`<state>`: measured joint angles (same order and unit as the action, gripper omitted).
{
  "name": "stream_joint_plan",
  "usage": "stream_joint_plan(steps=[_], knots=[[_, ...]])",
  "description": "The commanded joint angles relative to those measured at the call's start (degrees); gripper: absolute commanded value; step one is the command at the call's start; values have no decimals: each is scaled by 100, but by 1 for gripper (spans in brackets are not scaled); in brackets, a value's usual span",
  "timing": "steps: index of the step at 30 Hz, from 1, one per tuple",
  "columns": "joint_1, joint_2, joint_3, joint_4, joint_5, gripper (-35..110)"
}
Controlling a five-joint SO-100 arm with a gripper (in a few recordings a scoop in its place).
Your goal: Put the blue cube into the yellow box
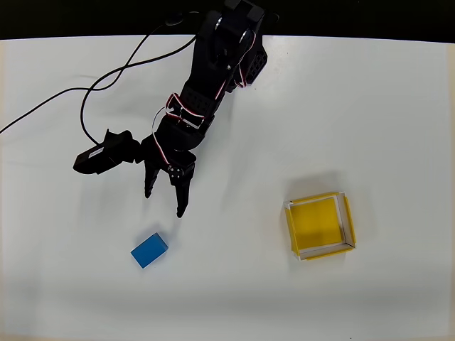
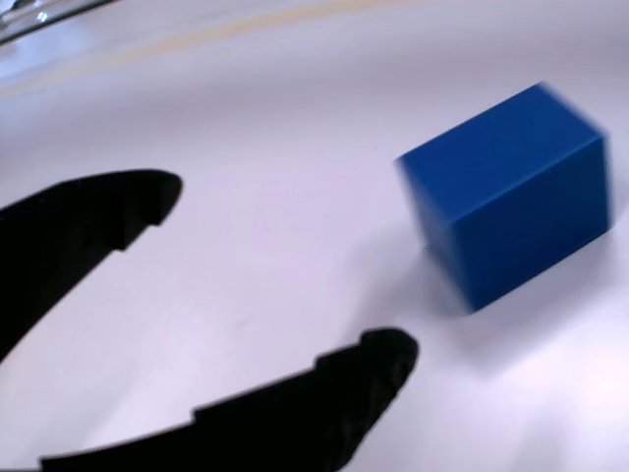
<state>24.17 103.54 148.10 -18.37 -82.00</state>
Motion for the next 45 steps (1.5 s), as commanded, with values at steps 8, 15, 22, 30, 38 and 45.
stream_joint_plan(steps=[8,15,22,30,38,45], knots=[[158,-1934,-2461,-1327,-167,46],[123,-2971,-3366,-1529,-114,46],[-79,-3533,-3902,-1538,-70,46],[-360,-3955,-4254,-1547,-53,46],[-466,-4175,-4236,-1529,-44,46],[-360,-4148,-4228,-1397,-114,46]])
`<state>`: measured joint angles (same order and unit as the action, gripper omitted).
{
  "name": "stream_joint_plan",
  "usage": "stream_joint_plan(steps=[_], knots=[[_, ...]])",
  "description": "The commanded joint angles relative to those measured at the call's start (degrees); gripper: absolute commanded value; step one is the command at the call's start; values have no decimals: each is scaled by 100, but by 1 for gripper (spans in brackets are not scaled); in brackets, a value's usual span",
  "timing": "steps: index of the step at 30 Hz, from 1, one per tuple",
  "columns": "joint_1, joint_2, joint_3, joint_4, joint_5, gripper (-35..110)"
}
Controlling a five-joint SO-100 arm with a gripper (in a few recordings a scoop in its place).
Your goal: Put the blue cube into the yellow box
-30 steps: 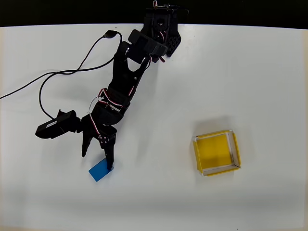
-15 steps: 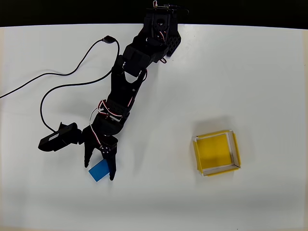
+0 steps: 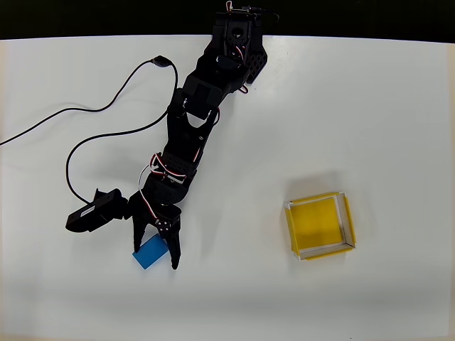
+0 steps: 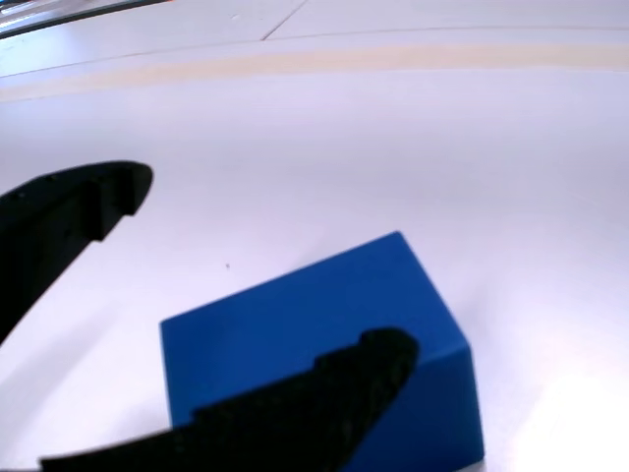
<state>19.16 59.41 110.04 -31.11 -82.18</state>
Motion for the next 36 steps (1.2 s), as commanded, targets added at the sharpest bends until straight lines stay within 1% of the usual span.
stream_joint_plan(steps=[1,10,20,30,36], knots=[[167,316,-422,-97,-79,46],[343,606,-422,79,-141,45],[352,105,-545,-167,-149,45],[299,-272,-835,-202,-97,45],[237,-369,-976,-220,-62,42]])
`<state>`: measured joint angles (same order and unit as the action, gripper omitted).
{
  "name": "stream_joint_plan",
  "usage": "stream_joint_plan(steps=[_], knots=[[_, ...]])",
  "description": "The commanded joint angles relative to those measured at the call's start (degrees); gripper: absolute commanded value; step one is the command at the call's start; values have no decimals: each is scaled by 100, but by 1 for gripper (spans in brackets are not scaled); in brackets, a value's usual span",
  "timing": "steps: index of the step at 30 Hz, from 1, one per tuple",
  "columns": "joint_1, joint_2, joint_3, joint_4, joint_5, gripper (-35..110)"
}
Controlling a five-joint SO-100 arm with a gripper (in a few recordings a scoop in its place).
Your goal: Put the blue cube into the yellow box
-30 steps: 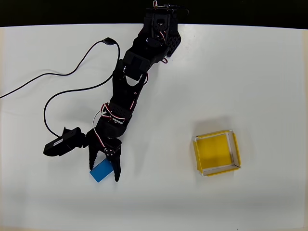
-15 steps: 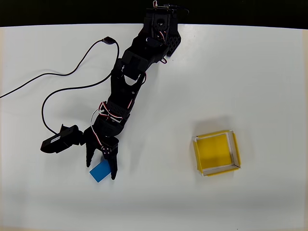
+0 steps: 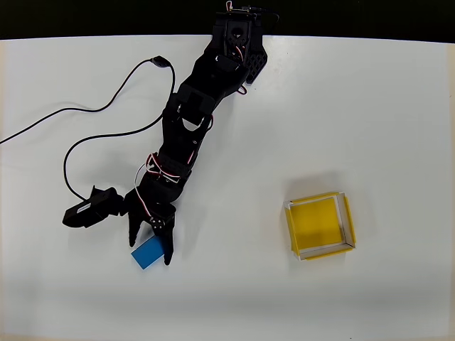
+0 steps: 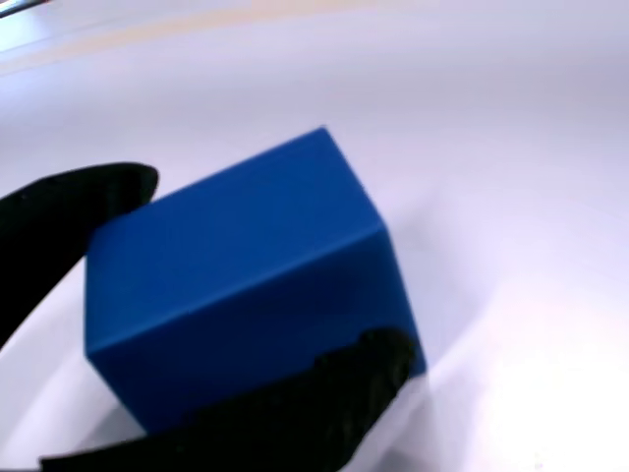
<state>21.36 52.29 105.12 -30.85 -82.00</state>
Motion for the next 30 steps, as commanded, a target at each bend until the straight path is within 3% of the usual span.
stream_joint_plan(steps=[1,30], knots=[[9,325,-510,-246,-70,41],[-114,369,-519,26,-861,16]])
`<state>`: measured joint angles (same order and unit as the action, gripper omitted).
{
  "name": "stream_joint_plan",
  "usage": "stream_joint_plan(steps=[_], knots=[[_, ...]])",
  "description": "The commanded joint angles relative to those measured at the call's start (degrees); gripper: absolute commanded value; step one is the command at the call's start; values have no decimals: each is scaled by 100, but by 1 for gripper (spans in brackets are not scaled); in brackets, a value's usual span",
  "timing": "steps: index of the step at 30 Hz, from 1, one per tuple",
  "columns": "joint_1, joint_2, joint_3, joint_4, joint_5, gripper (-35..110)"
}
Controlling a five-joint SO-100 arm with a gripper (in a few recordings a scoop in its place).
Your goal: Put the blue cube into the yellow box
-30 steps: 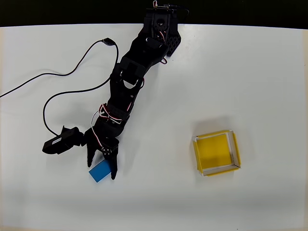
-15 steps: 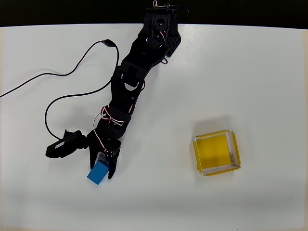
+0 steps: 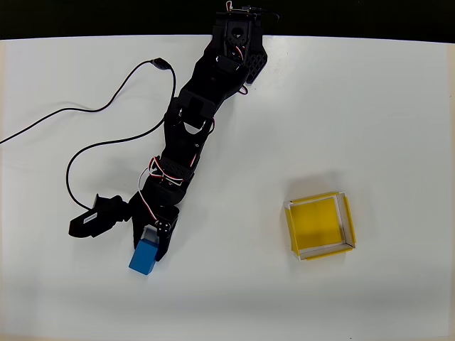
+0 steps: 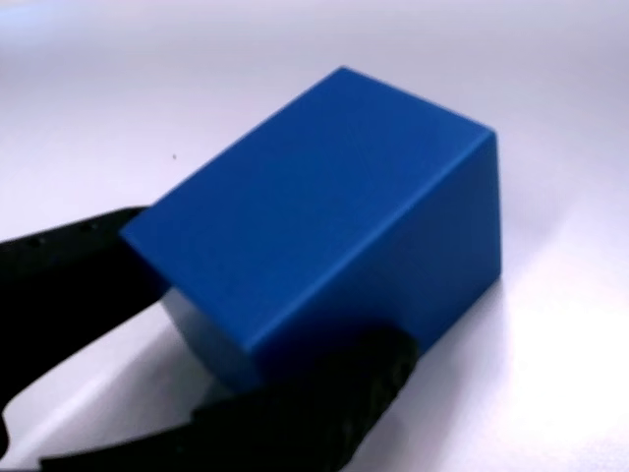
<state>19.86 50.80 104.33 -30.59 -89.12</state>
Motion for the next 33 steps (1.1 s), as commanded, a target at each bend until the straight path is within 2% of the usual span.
stream_joint_plan(steps=[1,11,22,33], knots=[[26,589,-431,35,-176,16],[-536,2391,211,-158,-176,16],[-1916,3946,1160,-791,-158,15],[-3384,4860,1389,-773,-246,15]])
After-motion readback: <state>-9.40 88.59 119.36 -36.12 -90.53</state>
